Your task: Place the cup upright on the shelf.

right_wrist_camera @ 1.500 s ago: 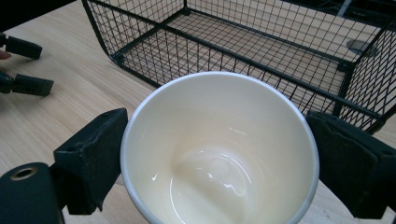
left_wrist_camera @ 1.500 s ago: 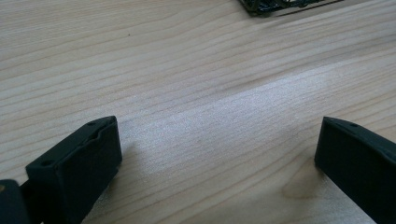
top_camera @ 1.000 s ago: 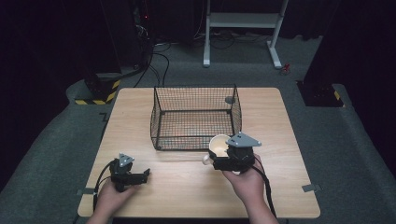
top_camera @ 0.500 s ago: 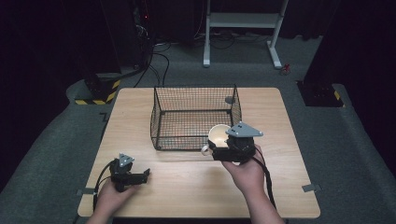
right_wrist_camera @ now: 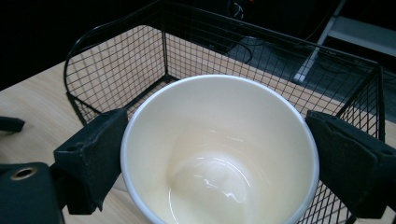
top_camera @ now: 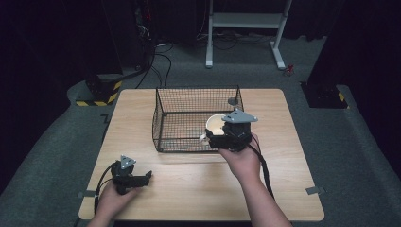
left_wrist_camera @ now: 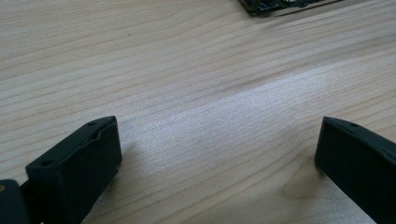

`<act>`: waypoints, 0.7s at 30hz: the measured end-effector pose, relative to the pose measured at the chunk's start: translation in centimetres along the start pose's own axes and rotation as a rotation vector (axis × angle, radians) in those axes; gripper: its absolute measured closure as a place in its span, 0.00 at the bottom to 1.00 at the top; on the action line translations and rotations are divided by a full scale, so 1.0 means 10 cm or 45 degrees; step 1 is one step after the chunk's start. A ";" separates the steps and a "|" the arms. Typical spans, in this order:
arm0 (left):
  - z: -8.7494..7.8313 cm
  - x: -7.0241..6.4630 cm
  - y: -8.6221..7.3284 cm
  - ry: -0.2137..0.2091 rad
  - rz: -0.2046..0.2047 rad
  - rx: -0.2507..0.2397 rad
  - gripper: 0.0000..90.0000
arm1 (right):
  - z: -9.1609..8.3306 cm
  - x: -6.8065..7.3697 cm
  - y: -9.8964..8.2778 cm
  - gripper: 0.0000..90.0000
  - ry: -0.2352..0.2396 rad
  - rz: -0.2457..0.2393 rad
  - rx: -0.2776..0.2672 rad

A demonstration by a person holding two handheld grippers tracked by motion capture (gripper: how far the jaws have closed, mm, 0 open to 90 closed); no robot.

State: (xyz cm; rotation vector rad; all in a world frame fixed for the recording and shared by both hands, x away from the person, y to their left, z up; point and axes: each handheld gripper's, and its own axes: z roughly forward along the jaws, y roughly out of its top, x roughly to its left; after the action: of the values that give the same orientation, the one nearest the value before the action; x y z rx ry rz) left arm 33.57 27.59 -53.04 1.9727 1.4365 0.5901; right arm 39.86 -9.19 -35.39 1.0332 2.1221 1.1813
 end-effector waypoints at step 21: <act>0.00 0.00 0.00 0.008 0.017 0.000 0.01 | 0.50 -0.09 0.29 0.10 -0.055 0.009 0.032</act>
State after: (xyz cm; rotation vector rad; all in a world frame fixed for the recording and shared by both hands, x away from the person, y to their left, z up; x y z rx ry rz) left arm 33.57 27.64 -53.02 1.9834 1.4285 0.6020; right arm 45.02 -6.48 -35.32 1.0684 2.1069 1.1284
